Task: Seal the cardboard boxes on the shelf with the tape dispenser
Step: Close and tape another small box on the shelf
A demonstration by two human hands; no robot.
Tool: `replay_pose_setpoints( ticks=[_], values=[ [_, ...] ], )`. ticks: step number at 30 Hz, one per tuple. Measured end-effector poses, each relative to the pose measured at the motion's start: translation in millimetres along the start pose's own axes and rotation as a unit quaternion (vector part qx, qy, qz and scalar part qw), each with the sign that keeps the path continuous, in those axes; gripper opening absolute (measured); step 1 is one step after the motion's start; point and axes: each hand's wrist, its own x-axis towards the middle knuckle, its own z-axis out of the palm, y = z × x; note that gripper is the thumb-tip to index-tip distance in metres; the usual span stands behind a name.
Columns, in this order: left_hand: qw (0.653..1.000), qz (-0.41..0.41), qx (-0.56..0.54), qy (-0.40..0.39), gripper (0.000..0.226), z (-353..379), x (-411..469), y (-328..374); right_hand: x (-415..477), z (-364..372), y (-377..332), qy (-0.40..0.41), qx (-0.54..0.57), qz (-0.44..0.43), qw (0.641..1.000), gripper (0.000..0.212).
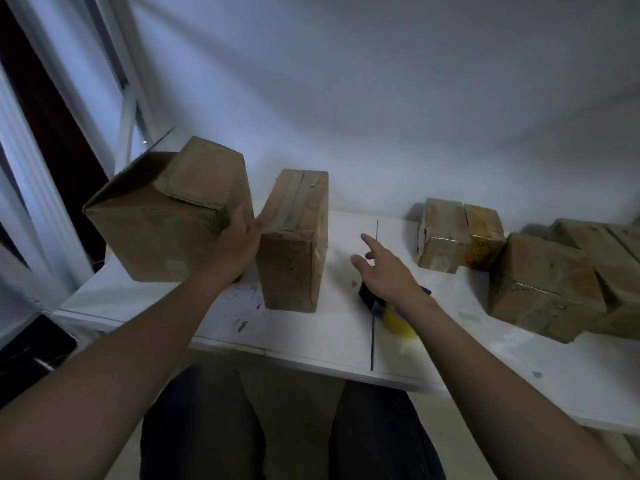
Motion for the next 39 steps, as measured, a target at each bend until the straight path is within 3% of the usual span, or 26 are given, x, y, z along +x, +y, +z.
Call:
replay_pose_setpoints(
  ticks=[4, 12, 16, 20, 27, 30, 33, 36, 39],
  values=[
    [0.996, -0.037, -0.087, -0.005, 0.06, 3, -14, -10, 5, 20, -46, 0.001, 0.127, -0.031, 0.991, 0.052],
    [0.995, -0.032, -0.092, 0.006, 0.056, 9, -43, -10, -4, 37, -39, 0.044, 0.039, -0.068, 0.996, 0.062],
    [0.999, -0.013, -0.047, 0.002, 0.054, 7, -58, -2, -21, 31, -39, 0.11, 0.061, -0.096, 0.987, 0.041],
    [0.998, -0.013, 0.006, -0.064, 0.061, 8, -65, 1, -32, 23, -37, 0.119, 0.035, -0.083, 0.989, 0.035],
    [0.996, 0.032, 0.008, -0.081, 0.058, 11, -67, 3, -28, -3, -38, 0.042, -0.064, -0.034, 0.996, 0.044],
    [0.998, 0.028, -0.001, -0.058, 0.059, 12, -63, 12, -25, -2, -47, 0.064, -0.118, -0.039, 0.99, 0.062],
    [0.998, 0.003, -0.024, -0.05, 0.066, 21, -58, 30, -17, 12, -66, 0.072, -0.117, -0.052, 0.989, 0.061],
    [0.999, -0.031, -0.016, -0.031, 0.058, 36, -56, 36, -12, 37, -74, 0.076, -0.138, -0.032, 0.987, 0.07],
    [0.998, -0.036, -0.042, 0.009, 0.055, 48, -62, 28, -13, 50, -63, 0.125, -0.062, -0.05, 0.989, 0.075]
  ],
)
